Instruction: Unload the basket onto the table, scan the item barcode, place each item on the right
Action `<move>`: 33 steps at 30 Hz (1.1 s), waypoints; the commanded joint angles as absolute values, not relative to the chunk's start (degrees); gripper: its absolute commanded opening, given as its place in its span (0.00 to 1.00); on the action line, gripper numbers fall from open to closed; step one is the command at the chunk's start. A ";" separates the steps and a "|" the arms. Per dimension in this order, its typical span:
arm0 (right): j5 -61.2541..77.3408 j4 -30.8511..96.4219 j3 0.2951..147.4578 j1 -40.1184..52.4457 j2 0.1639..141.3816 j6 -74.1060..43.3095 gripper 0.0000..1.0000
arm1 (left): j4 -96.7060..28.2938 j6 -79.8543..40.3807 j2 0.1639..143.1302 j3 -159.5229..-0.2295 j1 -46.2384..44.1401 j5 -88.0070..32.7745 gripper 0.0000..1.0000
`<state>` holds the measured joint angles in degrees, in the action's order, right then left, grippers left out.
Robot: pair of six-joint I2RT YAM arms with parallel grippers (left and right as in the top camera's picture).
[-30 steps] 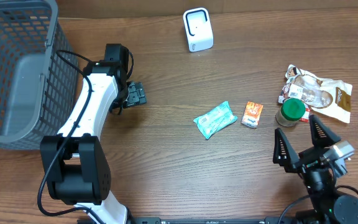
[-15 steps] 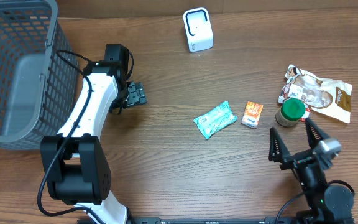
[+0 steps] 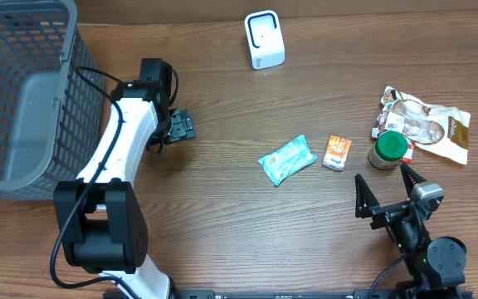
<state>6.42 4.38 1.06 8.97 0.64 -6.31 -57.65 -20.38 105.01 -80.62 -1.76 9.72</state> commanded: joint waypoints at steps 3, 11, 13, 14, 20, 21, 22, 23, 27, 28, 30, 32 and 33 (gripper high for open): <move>6.07 4.23 0.45 8.60 0.16 -5.91 1.00 | -57.69 -19.70 104.14 -80.66 -1.85 10.50 1.00; 6.07 4.23 0.45 8.60 0.16 -5.93 1.00 | -57.67 -19.70 104.14 -80.66 -1.85 10.50 1.00; 6.07 4.23 0.45 8.60 0.16 -5.91 1.00 | -57.69 -19.70 104.14 -80.66 -1.85 10.50 1.00; 6.07 4.23 0.45 8.60 0.16 -5.91 1.00 | -57.69 -19.70 104.14 -80.66 -1.85 10.48 1.00; 6.07 4.23 0.45 8.60 0.16 -5.93 1.00 | -57.67 -19.70 104.14 -80.66 -1.85 10.48 1.00; 6.07 4.23 0.45 8.60 0.16 -5.93 1.00 | -57.69 -19.70 104.14 -80.66 -1.85 10.48 1.00; 6.07 4.23 0.45 8.60 0.16 -5.91 1.00 | -57.69 -19.70 104.14 -80.66 -1.85 10.48 1.00; 6.07 4.25 0.45 8.60 0.16 -5.91 1.00 | -57.69 -19.70 104.14 -80.66 -1.85 10.50 1.00; 6.07 4.23 0.45 8.60 0.16 -5.91 1.00 | -57.69 -19.70 103.74 -80.66 -1.93 10.50 1.00; 6.07 4.25 0.45 8.60 0.16 -5.93 1.00 | -57.69 -19.70 103.42 -80.66 -1.93 10.48 1.00; 6.07 4.25 0.45 8.60 0.16 -5.91 1.00 | -57.69 -19.70 101.80 -80.66 -1.93 10.50 1.00; 6.07 4.23 0.45 8.60 0.16 -5.91 1.00 | -57.69 -19.70 99.15 -80.66 -1.93 10.48 1.00; 6.07 4.23 0.45 8.60 0.16 -5.93 1.00 | -57.69 -19.70 97.30 -80.66 -1.93 10.48 1.00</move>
<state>6.42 4.38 1.06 8.97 0.64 -6.20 -57.67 -20.38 103.74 -80.60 -1.78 9.72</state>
